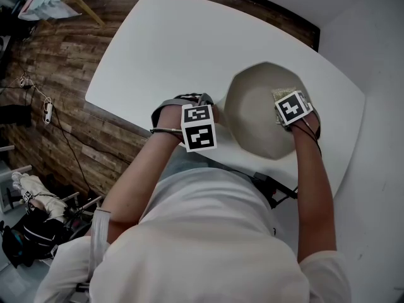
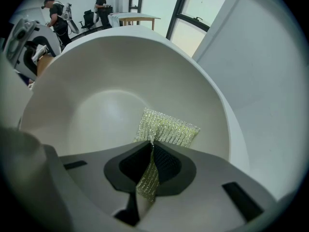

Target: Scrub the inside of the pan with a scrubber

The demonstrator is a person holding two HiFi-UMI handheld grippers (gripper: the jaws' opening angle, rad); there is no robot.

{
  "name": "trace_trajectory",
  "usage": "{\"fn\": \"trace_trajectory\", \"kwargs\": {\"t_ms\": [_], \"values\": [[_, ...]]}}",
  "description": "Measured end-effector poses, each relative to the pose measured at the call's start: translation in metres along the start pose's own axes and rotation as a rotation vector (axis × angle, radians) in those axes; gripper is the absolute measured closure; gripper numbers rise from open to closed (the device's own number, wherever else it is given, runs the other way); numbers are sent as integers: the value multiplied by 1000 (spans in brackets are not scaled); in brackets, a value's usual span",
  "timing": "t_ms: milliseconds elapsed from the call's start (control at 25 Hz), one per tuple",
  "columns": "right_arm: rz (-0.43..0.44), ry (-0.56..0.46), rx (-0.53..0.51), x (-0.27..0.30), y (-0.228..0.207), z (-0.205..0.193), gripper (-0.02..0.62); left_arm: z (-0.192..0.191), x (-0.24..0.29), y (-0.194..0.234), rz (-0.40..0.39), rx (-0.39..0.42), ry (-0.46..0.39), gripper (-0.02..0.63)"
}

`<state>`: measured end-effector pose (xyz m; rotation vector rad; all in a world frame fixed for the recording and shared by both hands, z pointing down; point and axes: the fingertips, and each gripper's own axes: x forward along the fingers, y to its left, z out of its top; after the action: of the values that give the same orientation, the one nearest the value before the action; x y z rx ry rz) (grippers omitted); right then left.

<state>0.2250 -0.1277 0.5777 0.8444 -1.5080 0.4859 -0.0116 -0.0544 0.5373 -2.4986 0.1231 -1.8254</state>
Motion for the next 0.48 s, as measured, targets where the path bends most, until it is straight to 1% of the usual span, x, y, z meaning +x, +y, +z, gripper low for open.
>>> {"fn": "trace_trajectory", "kwargs": {"t_ms": [120,360,480], "values": [[-2,59,-8,0,0,-10,558,-1,1,1,-2,-6,2,364],[50,93,-51,3,15,-21,558,2,3,-4,1,-15,0,364],[54,116,-63,3,16,-25,558,2,4,-3,3,-20,3,364]]}}
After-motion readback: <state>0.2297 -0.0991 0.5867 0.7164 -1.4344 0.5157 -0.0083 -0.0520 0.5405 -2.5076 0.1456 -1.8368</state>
